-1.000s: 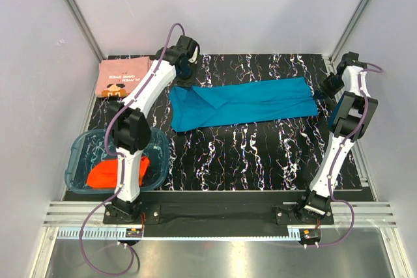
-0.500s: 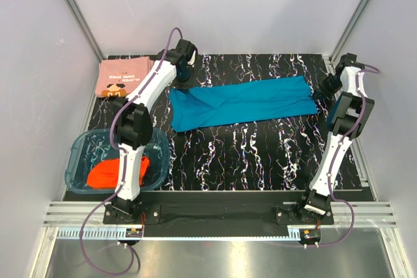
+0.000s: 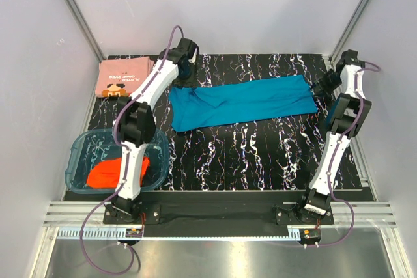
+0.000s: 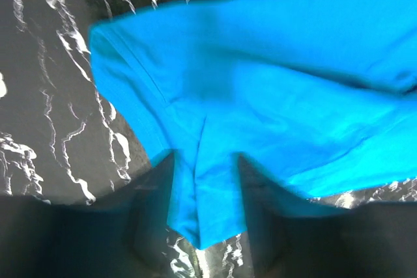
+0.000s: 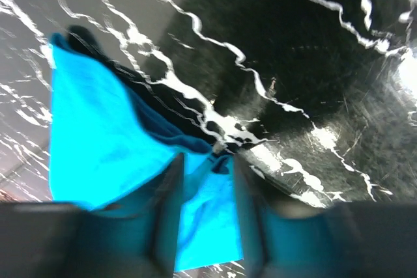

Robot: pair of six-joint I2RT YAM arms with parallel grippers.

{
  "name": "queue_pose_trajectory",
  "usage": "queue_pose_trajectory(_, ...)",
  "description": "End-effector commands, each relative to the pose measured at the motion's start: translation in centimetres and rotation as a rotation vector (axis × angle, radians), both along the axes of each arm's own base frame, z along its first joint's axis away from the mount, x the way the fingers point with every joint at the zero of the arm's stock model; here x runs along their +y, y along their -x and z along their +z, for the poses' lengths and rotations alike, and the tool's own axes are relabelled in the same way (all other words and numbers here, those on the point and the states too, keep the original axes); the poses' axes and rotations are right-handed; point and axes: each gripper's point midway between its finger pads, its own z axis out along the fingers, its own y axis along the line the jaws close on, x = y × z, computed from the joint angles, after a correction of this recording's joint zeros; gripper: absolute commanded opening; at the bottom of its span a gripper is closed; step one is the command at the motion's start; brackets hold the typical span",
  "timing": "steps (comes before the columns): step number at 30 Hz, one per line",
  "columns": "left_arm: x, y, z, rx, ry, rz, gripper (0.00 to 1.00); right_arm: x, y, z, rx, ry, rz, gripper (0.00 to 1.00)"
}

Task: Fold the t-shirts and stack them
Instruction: Fold the tshirt

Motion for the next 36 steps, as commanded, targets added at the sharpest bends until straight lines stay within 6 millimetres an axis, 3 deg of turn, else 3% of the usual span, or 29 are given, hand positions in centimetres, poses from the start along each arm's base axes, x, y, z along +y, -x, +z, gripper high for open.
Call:
queue_pose_trajectory(1,0.7,-2.9,5.7,-0.190,0.005,0.054,0.59,-0.3,-1.6,4.0,-0.078,0.046,0.016,0.45)
queue_pose_trajectory(3,1.3,-2.5,7.9,-0.237,-0.002,0.070,0.78,-1.0,-0.7,5.7,-0.071,0.095,0.029,0.51)
queue_pose_trajectory(4,1.6,-2.1,8.2,-0.238,-0.004,0.073,0.80,-1.6,0.0,5.9,-0.048,0.129,0.021,0.53)
queue_pose_trajectory(5,1.6,-1.4,9.8,-0.259,0.017,0.065,0.81,-1.7,0.5,7.6,-0.063,0.157,0.025,0.56)
queue_pose_trajectory(6,1.8,-0.3,8.7,-0.220,0.014,0.059,0.81,-1.9,1.0,8.1,-0.062,0.180,0.038,0.58)
queue_pose_trajectory(7,1.8,0.5,8.7,-0.208,0.023,0.054,0.80,-2.0,2.1,7.3,-0.022,0.195,0.043,0.61)
queue_pose_trajectory(8,1.8,1.1,8.6,-0.199,0.035,0.048,0.80,-2.1,2.6,8.8,-0.041,0.218,0.046,0.66)
queue_pose_trajectory(9,1.7,3.0,7.6,-0.155,0.051,0.027,0.78,-2.2,3.0,8.7,-0.036,0.233,0.061,0.66)
queue_pose_trajectory(10,1.5,3.8,7.2,-0.136,0.068,0.015,0.72,-2.1,4.0,7.8,0.004,0.231,0.060,0.66)
queue_pose_trajectory(12,0.8,5.5,6.7,-0.110,0.131,-0.025,0.67,-1.4,4.6,7.8,0.005,0.206,0.073,0.66)
queue_pose_trajectory(13,0.7,7.0,4.7,-0.047,0.141,-0.041,0.61,-0.9,5.5,6.6,0.037,0.177,0.075,0.65)
queue_pose_trajectory(15,-0.2,8.0,3.9,-0.009,0.197,-0.059,0.54,-0.4,5.6,6.5,0.016,0.163,0.065,0.57)
queue_pose_trajectory(16,-0.3,8.7,3.0,0.020,0.207,-0.059,0.48,0.3,6.5,5.2,0.039,0.129,0.068,0.54)
queue_pose_trajectory(18,-1.2,8.7,2.7,0.019,0.251,-0.072,0.45,0.5,6.1,5.3,0.003,0.124,0.056,0.39)
queue_pose_trajectory(20,-1.9,8.5,1.8,0.044,0.274,-0.085,0.43,1.2,6.2,4.3,0.002,0.087,0.065,0.32)
queue_pose_trajectory(26,-2.6,8.1,-1.7,0.155,0.303,-0.022,0.41,2.1,5.2,2.4,0.002,0.043,0.069,0.31)
queue_pose_trajectory(33,-1.9,7.9,-3.5,0.173,0.269,0.029,0.38,2.6,3.9,3.0,-0.038,0.034,0.064,0.24)
queue_pose_trajectory(36,-2.1,8.0,-4.5,0.198,0.272,0.039,0.38,2.5,4.0,1.9,-0.010,0.034,0.060,0.24)
